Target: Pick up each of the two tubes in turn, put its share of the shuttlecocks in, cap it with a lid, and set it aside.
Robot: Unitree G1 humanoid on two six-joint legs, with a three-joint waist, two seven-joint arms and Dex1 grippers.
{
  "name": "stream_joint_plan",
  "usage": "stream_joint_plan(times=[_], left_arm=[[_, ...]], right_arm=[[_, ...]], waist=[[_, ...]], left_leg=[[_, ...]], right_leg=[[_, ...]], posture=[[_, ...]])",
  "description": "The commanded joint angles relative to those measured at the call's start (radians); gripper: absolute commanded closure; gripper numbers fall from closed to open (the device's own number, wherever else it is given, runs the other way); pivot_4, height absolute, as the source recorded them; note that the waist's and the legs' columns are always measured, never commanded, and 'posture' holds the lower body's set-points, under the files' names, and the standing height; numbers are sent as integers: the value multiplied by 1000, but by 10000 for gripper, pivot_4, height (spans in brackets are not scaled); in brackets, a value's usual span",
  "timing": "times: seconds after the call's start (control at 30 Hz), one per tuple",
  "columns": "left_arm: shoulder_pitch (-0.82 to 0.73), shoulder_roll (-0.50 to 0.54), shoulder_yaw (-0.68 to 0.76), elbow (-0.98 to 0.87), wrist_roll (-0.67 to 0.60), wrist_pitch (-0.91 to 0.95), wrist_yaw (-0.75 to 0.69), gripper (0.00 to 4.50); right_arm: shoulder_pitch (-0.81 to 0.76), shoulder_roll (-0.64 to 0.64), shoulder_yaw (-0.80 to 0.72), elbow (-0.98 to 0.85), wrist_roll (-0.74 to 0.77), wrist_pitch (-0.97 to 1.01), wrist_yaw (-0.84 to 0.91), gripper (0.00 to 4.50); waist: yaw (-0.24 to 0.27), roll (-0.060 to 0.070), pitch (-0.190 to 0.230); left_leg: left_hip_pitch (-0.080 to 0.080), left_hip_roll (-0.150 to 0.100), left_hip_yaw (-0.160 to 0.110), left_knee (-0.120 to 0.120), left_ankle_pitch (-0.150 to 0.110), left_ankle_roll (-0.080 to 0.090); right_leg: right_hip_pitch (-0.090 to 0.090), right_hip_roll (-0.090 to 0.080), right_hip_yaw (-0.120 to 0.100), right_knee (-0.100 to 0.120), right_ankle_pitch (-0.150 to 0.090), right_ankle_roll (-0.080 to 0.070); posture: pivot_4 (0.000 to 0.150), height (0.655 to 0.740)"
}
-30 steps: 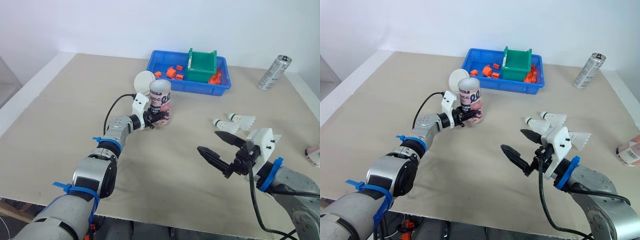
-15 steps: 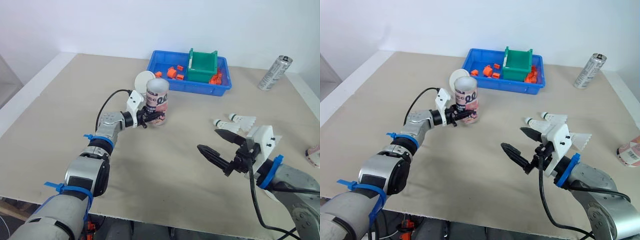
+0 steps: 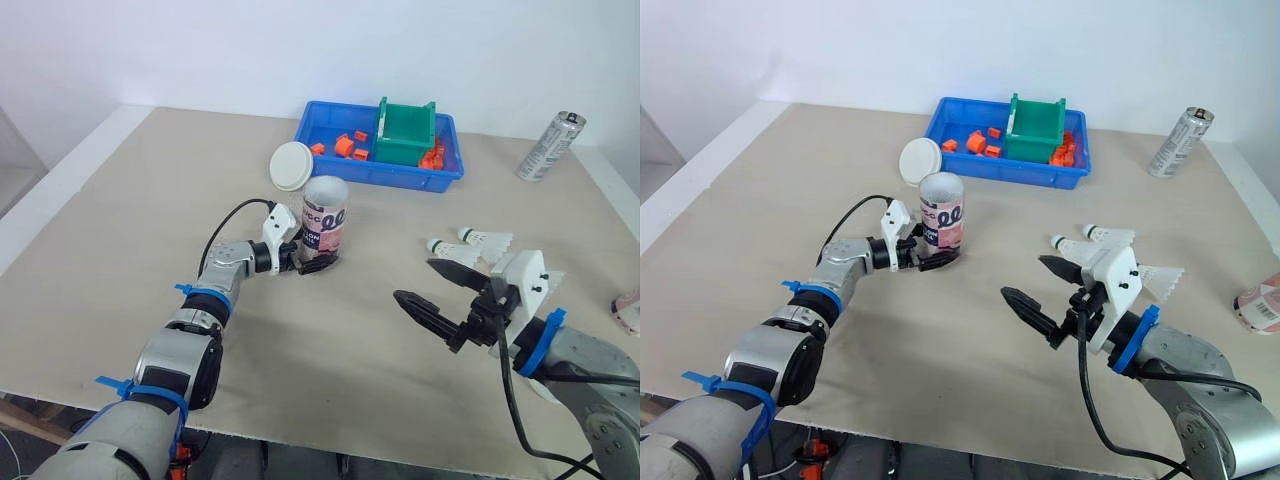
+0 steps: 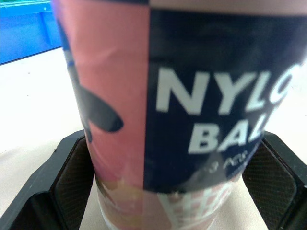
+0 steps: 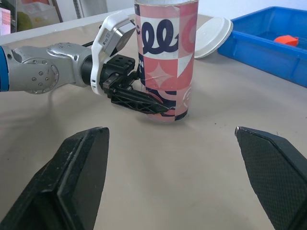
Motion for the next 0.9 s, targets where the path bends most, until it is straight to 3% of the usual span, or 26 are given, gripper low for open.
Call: stream_joint_plan(times=[0.03,0.27,0.33,0.9], left_arm=[[-32,-8,18,-19,-8,-18,29,1240],[-37,-29,38,-13,-25,-6,51,1240],[-36,-29,37,-13,-21,-5,54,6394],[-26,-15,43,-27,-25,-1,46,6394]], right_arm=[[-9,-14,-25,-21,17,-6,0,0],[-7,-19,-26,-26,20,-1,-1,0],[-5,-20,-28,-28,22,-1,-1,0],[-11,-26,-20,-15,21,4,1,0]], waist=[[0,0,0],[0,0,0],[0,0,0],[0,0,0]], left_leg=[[0,0,0,0,0,0],[0,0,0,0,0,0],[0,0,0,0,0,0],[0,0,0,0,0,0]], right_leg=[[0,0,0,0,0,0],[0,0,0,0,0,0],[0,0,0,0,0,0],[0,0,0,0,0,0]], posture=[[1500,7275],[1500,7275],[1500,7275],[1500,7275]])
